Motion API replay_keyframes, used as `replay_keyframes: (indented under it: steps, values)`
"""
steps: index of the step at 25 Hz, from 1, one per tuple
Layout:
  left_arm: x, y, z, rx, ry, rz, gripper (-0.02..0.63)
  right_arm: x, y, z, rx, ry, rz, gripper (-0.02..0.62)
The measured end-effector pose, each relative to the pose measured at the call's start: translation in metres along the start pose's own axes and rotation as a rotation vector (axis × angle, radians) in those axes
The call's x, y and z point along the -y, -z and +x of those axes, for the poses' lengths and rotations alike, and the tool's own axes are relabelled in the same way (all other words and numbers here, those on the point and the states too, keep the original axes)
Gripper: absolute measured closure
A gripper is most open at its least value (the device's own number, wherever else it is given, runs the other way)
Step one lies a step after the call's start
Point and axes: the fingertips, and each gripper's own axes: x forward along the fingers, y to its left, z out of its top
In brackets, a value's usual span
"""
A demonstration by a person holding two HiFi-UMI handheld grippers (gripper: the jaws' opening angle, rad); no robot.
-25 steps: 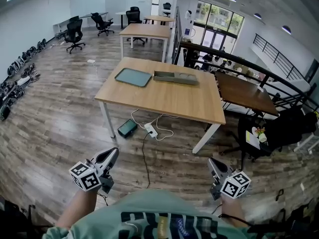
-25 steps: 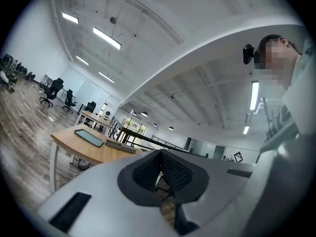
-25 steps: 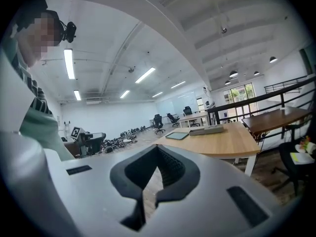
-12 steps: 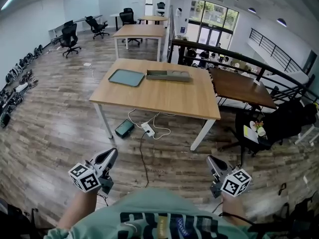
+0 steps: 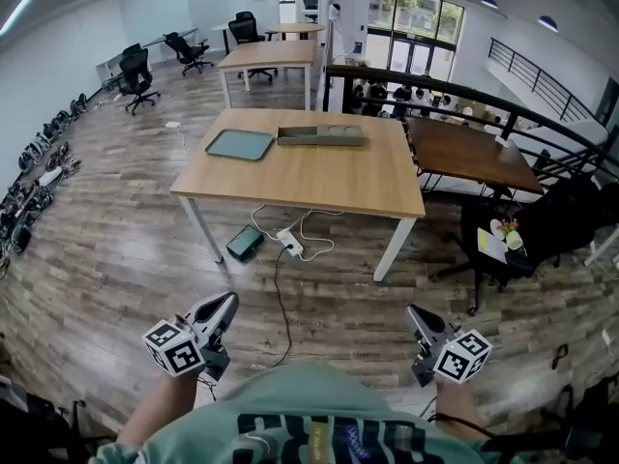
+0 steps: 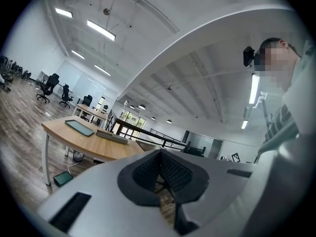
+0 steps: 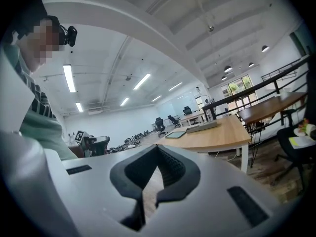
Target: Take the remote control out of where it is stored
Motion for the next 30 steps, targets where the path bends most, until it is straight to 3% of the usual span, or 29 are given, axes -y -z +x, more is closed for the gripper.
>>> replay_keyframes:
  steps: [7, 12, 18, 26, 30]
  values:
    - [0.011, 0.001, 0.021, -0.036, 0.017, 0.005, 0.614, 0.010, 0.016, -0.001, -0.009, -0.037, 0.048, 0.592]
    - [-0.015, -0.001, 0.031, -0.032, 0.033, -0.019, 0.614, 0.012, 0.020, 0.022, -0.035, -0.029, 0.053, 0.592]
    - [-0.091, -0.016, 0.040, -0.002, 0.081, -0.060, 0.614, 0.003, 0.006, 0.093, -0.051, -0.001, 0.003, 0.592]
    - [-0.219, -0.102, 0.038, 0.030, 0.126, -0.034, 0.614, -0.041, -0.043, 0.225, -0.028, 0.016, -0.056, 0.592]
    - [-0.274, -0.127, 0.034, 0.032, 0.123, -0.028, 0.614, -0.050, -0.049, 0.279, -0.029, 0.024, -0.054, 0.592]
